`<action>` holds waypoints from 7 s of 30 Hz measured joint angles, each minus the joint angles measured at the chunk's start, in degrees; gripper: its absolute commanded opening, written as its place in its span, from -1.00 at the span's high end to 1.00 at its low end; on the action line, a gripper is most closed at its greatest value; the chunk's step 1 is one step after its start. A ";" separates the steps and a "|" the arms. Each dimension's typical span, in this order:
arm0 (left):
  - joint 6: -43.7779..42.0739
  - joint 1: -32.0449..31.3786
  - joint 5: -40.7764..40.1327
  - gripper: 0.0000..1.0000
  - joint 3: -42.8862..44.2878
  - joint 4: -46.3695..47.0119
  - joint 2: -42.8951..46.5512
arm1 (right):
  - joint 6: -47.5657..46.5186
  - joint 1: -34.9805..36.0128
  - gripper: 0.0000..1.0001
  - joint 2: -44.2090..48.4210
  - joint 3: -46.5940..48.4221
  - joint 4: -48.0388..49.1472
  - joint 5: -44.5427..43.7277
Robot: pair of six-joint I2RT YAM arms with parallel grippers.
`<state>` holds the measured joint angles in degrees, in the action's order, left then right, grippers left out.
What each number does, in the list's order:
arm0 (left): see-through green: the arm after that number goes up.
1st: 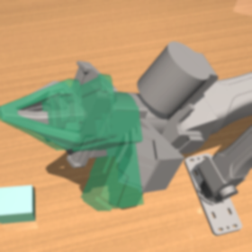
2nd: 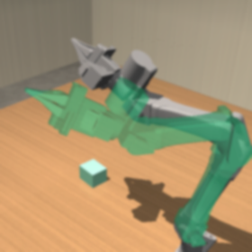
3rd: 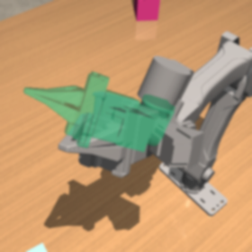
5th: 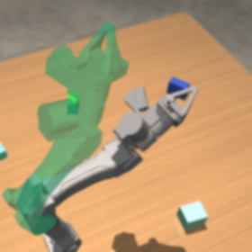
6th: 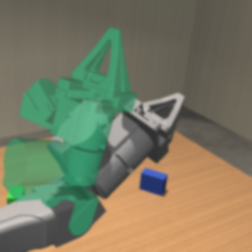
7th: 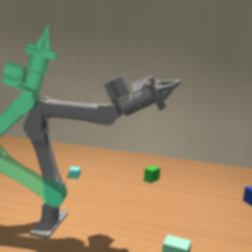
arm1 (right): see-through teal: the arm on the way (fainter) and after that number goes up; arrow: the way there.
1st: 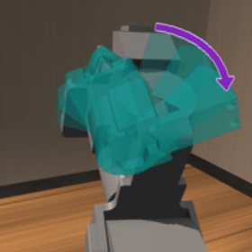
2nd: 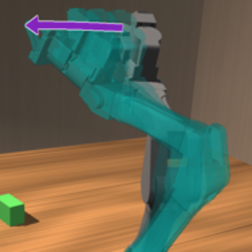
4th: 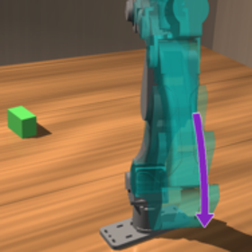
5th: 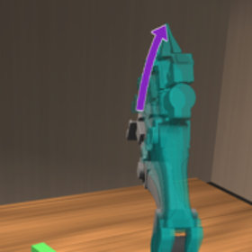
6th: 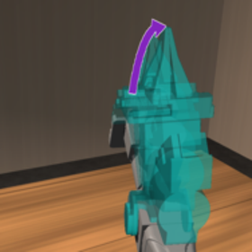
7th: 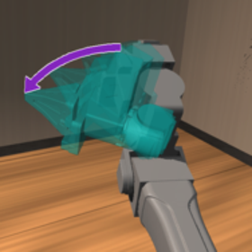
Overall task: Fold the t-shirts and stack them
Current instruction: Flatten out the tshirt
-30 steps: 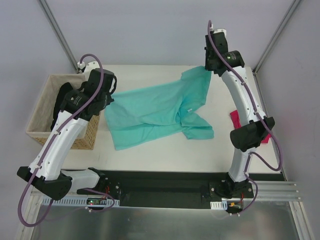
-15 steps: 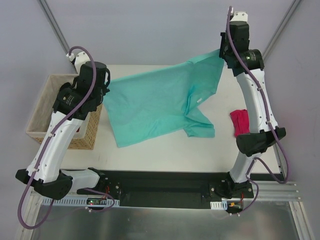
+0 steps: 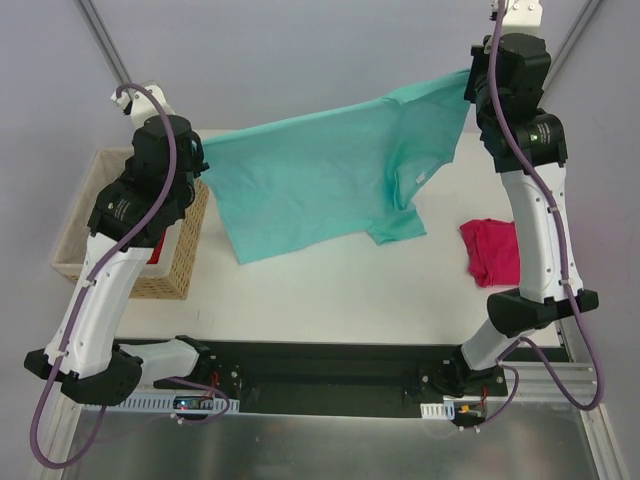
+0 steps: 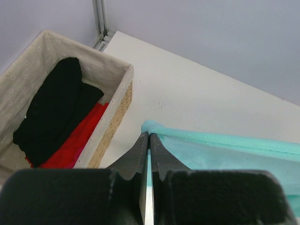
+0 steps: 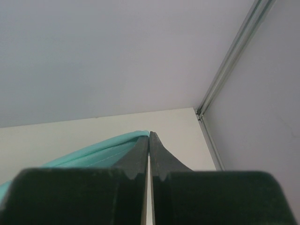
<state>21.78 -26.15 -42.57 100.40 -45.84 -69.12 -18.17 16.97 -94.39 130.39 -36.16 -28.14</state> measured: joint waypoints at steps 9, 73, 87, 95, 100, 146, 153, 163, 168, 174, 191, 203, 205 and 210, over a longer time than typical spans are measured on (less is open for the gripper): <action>-3.69 0.00 -0.07 1.00 3.78 2.14 1.33 | -2.49 0.24 0.99 2.49 -0.94 2.03 -0.24; -15.17 0.00 -1.68 1.00 2.36 4.59 8.50 | -39.17 23.39 0.99 17.49 -23.41 38.56 -26.95; -15.28 0.00 -2.49 1.00 1.97 4.59 10.80 | -46.07 25.66 0.99 19.04 -27.19 45.66 -29.14; -15.37 0.00 -2.86 1.00 1.66 4.31 12.20 | -49.03 27.12 0.99 19.34 -28.74 49.37 -30.73; -14.67 0.00 -2.89 1.00 -0.52 2.75 13.31 | -50.07 27.69 0.99 19.65 -31.04 50.64 -32.41; -9.57 0.00 -1.86 1.00 -3.69 -3.96 17.18 | -73.48 36.11 0.99 20.74 -37.86 76.06 -42.18; -8.76 0.00 -1.33 1.00 -3.69 -4.22 17.44 | -77.83 37.40 0.99 20.76 -38.45 80.96 -43.36; -8.70 0.00 -1.31 1.00 -3.69 -5.49 17.77 | -78.99 37.62 0.99 20.65 -39.36 82.71 -43.89; -8.72 0.00 -1.36 1.00 -3.69 -5.75 17.62 | -79.01 37.62 0.99 20.37 -39.36 83.12 -43.91; -8.81 0.00 -1.97 1.00 -3.69 -6.27 16.85 | -79.45 37.07 0.99 18.10 -39.34 84.13 -44.11; -9.88 0.39 -6.12 1.00 -4.55 -7.54 12.24 | -80.72 34.16 0.99 2.54 -30.38 84.28 -45.16; -10.67 0.39 -5.25 1.00 -3.06 -6.93 3.19 | -69.48 29.88 0.98 -10.71 -14.75 69.66 -44.96; -10.64 0.39 -4.59 1.00 -2.29 -6.69 1.25 | -64.94 29.42 0.99 -12.44 -12.57 64.52 -44.46; -10.93 0.39 -4.31 1.00 -1.79 -5.66 -0.26 | -52.74 28.89 0.99 -13.44 -9.81 52.74 -42.38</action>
<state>10.85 -25.76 -46.87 98.61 -51.51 -69.38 -70.91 45.87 -107.83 120.57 16.58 -70.52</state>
